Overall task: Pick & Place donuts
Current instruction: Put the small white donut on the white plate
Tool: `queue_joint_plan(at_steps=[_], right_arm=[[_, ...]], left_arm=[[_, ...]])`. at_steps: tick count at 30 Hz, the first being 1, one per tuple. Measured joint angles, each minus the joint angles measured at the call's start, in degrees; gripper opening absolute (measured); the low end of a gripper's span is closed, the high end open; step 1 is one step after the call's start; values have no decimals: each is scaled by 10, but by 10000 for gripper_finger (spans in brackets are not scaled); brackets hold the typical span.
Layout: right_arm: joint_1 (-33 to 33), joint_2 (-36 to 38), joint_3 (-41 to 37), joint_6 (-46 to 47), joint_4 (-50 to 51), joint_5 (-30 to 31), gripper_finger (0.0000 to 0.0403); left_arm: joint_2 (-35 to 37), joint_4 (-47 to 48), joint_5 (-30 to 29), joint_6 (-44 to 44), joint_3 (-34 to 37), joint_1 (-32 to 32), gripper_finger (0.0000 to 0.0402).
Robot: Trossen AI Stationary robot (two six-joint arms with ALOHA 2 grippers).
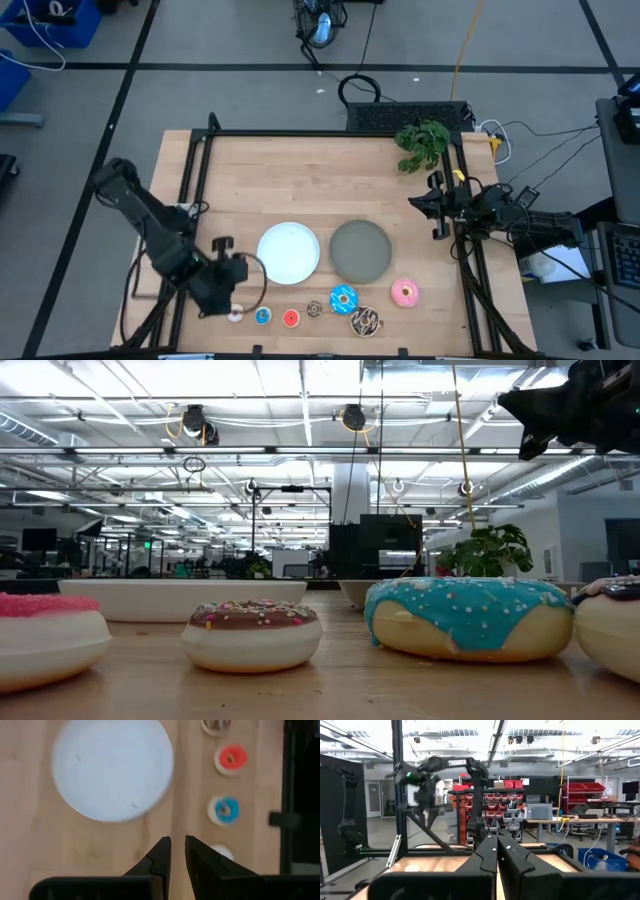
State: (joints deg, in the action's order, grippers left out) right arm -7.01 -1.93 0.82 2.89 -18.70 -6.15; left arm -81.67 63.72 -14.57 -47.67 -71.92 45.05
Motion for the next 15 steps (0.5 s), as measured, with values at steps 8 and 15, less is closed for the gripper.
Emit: queue_joint_plan(at_steps=[8,15], right_arm=[[0,0,0,12,1,0,0],[0,0,0,10,1,1,0]], left_arm=[[-89,-36,101,-62,0,34,63],[-157,-40,112,-81,1,29,85]])
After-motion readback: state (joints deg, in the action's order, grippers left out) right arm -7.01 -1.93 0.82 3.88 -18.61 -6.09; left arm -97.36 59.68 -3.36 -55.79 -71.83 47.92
